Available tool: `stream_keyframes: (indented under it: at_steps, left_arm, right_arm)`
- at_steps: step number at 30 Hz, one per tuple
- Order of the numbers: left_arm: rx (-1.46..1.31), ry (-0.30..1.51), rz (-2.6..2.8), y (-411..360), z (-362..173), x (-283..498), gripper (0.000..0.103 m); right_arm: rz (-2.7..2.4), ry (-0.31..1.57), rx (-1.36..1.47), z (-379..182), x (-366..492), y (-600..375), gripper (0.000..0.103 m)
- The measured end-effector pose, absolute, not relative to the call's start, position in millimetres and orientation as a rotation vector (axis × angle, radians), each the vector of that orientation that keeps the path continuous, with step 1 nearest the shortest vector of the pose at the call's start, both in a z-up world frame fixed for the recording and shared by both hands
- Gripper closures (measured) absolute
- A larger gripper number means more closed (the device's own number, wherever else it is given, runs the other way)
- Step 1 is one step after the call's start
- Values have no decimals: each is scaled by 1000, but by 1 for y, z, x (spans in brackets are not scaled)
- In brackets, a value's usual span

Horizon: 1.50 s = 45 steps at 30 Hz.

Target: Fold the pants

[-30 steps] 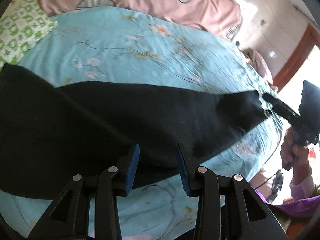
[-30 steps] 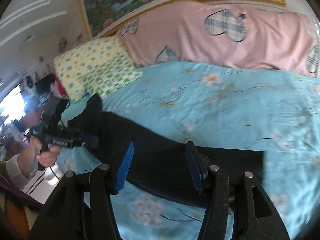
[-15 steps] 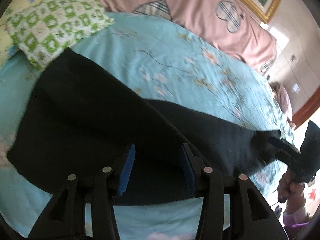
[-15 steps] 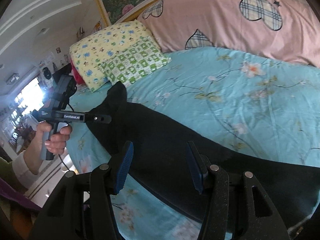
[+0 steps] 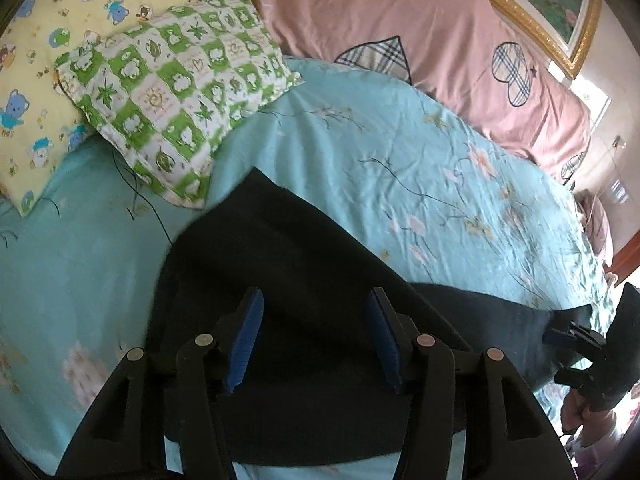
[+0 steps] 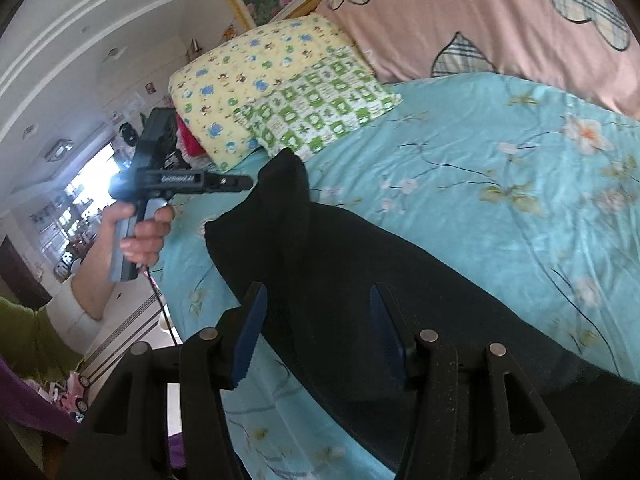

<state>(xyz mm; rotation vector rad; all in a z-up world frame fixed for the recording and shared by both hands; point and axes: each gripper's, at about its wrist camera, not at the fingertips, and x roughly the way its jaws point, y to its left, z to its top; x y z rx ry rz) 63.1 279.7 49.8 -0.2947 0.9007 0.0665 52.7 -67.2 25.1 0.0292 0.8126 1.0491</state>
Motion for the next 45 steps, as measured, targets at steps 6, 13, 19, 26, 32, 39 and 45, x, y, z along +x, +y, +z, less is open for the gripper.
stream_keyframes:
  at_steps: [6, 13, 19, 26, 32, 39, 45]
  left_arm:
    - [-263, 917, 95, 307, 54, 84, 41]
    - [-262, 961, 50, 339, 49, 120, 35]
    - [-281, 1016, -57, 356, 33, 144, 34]
    - [-272, 1064, -105, 355, 12, 158, 40]
    - [-271, 1041, -79, 358, 12, 151, 92]
    - [-235, 937, -51, 353, 40, 115, 98]
    - [-224, 839, -32, 341, 63, 69, 99]
  right_arm:
    - [1072, 839, 13, 22, 64, -42, 48]
    - [1096, 890, 0, 12, 76, -12, 48]
    - [1099, 933, -4, 1, 84, 14, 48]
    - [1088, 965, -37, -10, 90, 37, 48]
    - [1076, 983, -76, -18, 93, 53, 92]
    - [1103, 902, -65, -1, 79, 47, 96]
    - [1149, 832, -98, 14, 56, 46, 96]
